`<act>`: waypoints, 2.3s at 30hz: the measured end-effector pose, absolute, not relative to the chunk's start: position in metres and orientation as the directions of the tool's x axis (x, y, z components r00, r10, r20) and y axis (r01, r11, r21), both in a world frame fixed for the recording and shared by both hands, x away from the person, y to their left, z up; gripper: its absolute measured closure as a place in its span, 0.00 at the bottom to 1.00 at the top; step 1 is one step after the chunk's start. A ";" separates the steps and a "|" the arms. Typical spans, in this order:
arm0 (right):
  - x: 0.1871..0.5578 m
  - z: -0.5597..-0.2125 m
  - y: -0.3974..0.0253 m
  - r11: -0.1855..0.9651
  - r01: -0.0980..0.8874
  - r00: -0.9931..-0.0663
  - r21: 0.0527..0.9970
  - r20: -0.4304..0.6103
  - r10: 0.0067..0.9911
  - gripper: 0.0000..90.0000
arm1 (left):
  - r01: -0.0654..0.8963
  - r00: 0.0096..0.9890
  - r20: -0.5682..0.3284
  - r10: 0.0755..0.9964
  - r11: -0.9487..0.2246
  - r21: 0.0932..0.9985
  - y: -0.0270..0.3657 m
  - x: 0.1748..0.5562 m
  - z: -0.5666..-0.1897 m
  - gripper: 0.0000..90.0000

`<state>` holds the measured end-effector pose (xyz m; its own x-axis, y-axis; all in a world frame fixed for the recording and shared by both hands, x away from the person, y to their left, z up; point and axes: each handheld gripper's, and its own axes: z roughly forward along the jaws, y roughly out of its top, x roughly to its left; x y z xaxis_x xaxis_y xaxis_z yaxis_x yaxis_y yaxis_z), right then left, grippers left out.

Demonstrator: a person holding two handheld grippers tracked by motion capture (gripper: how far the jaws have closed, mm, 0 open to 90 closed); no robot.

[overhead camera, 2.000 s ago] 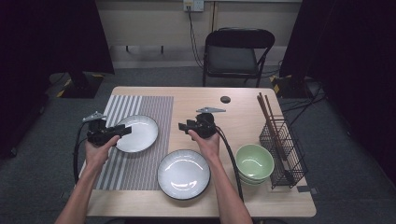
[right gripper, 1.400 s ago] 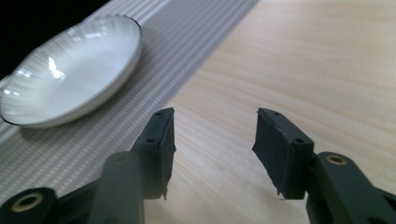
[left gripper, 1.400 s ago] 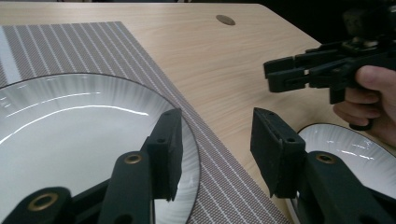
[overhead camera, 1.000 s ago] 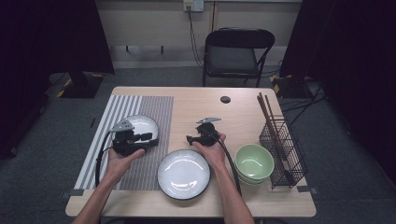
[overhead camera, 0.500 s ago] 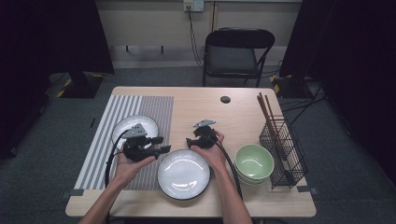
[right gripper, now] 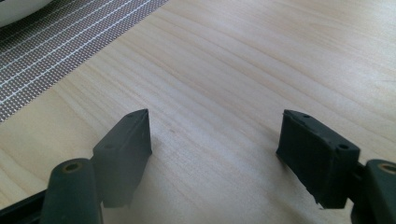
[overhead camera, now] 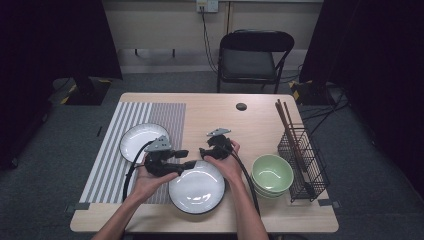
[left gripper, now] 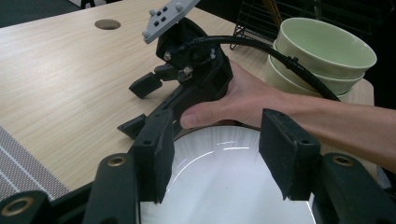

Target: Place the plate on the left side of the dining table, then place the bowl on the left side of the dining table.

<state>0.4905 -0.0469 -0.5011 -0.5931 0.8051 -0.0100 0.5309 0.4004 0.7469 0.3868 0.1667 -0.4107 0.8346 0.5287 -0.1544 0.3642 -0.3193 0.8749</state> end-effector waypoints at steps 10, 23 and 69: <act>0.491 -0.501 -0.047 0.404 0.527 -0.596 0.748 -0.014 0.803 0.28 | 0.366 0.861 -0.184 0.474 -0.326 0.872 0.145 0.388 -0.409 0.49; 0.490 -0.501 -0.047 0.403 0.528 -0.594 0.747 -0.014 0.805 0.28 | 0.341 0.900 -0.194 0.390 -0.356 0.870 0.110 0.383 -0.402 0.50; 0.490 -0.501 -0.047 0.404 0.528 -0.594 0.747 -0.015 0.804 0.27 | 0.167 0.985 -0.160 0.058 -0.509 0.844 -0.035 0.368 -0.408 0.75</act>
